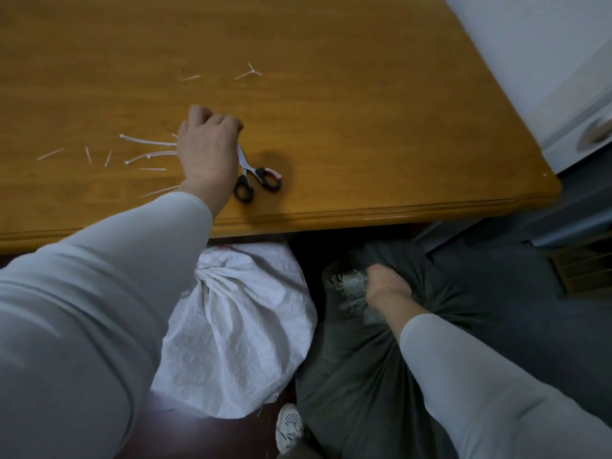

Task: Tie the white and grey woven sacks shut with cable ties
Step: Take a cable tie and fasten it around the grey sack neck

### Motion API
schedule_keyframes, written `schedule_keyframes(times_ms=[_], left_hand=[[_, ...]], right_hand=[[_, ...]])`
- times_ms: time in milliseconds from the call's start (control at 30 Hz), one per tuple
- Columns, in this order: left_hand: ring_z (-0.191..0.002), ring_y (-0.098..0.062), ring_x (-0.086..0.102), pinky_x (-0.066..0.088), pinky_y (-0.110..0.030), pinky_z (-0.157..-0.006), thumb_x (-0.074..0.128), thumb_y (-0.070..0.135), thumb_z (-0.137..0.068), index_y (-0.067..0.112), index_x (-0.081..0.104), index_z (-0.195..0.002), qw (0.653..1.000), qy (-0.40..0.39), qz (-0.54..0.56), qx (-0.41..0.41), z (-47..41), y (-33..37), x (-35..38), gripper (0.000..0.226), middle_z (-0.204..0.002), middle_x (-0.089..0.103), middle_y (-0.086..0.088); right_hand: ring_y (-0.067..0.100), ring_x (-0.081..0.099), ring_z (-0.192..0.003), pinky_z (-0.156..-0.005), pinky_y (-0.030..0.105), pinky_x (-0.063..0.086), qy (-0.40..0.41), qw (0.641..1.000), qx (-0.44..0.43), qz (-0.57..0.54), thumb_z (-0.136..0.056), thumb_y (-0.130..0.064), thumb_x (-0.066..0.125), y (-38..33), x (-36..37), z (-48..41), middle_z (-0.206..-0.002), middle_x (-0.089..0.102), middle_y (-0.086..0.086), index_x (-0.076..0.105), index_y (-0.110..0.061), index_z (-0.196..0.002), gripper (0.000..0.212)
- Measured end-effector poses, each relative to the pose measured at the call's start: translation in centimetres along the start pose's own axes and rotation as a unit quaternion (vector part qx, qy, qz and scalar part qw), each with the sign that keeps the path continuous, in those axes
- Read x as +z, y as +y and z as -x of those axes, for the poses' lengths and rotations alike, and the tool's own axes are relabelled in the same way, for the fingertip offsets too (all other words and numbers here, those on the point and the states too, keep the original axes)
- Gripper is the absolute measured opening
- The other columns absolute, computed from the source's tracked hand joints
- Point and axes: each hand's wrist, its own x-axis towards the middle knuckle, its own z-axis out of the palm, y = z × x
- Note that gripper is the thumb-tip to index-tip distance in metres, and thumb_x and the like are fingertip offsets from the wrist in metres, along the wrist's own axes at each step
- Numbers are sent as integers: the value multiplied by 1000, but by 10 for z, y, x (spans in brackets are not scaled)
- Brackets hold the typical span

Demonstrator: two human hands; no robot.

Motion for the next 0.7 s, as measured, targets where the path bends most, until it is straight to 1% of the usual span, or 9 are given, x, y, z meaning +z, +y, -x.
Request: schedule_keyframes(times_ms=[67,133,267,367,433,500,567,600,700], left_hand=[[-117,-34,44,37,-40,-93,44,17,-97,14,60,-122,996,-2,69,-57,-2,11,-11,31,-120,57,-17],[-116,-32,48,41,-38,-93,43,23,-98,21,60,-124,984,0,127,-127,-6,17,-17,32,-123,56,-14],[-113,-25,57,46,-36,-96,46,14,-96,22,58,-127,963,20,208,-168,-12,20,-22,34,-123,63,-5],[-111,-22,59,46,-31,-98,50,13,-93,19,62,-123,953,30,234,-188,-12,23,-24,32,-122,64,-3],[-111,-20,60,45,-27,-97,52,13,-93,17,64,-119,938,35,262,-225,-11,25,-25,29,-121,65,-4],[-108,-17,61,45,-24,-96,53,12,-92,16,66,-117,913,51,300,-272,-11,25,-28,28,-118,67,-3],[-102,-15,64,48,-26,-95,53,14,-91,17,66,-114,881,78,341,-318,-12,22,-30,26,-110,69,-1],[-97,-13,65,51,-27,-92,53,15,-91,17,67,-111,860,90,366,-343,-13,20,-30,25,-105,70,0],[-82,-5,67,53,-22,-77,54,22,-91,23,65,-100,793,118,433,-412,-11,18,-33,15,-93,70,5]], right_hand=[[32,52,-118,-96,38,42,-1,1000,-4,-12,-87,1,46,6,-2,1,-127,55,14,54,-11,-118,35],[32,51,-120,-98,38,41,-4,1000,-7,-21,-88,0,45,13,-3,2,-131,53,13,52,-13,-124,40],[32,49,-123,-101,39,40,-6,999,-11,-33,-88,0,43,25,-4,3,-134,51,13,51,-14,-129,44],[32,50,-121,-100,38,41,-3,999,-13,-36,-87,0,44,30,-3,4,-133,52,13,52,-15,-128,43],[32,50,-121,-100,39,42,-5,999,-15,-39,-87,-1,46,33,-1,3,-133,52,13,51,-15,-128,44],[32,51,-121,-99,38,43,-4,999,-17,-39,-87,-2,48,35,0,2,-132,52,13,51,-16,-128,43],[32,51,-121,-99,38,44,0,999,-17,-36,-87,-3,49,37,0,2,-132,53,12,52,-16,-127,42],[32,51,-121,-98,37,44,1,999,-17,-35,-87,-3,49,37,0,1,-131,53,12,52,-16,-127,42],[32,53,-118,-96,37,45,3,999,-19,-40,-86,-3,49,39,1,0,-128,55,12,54,-17,-124,40]])
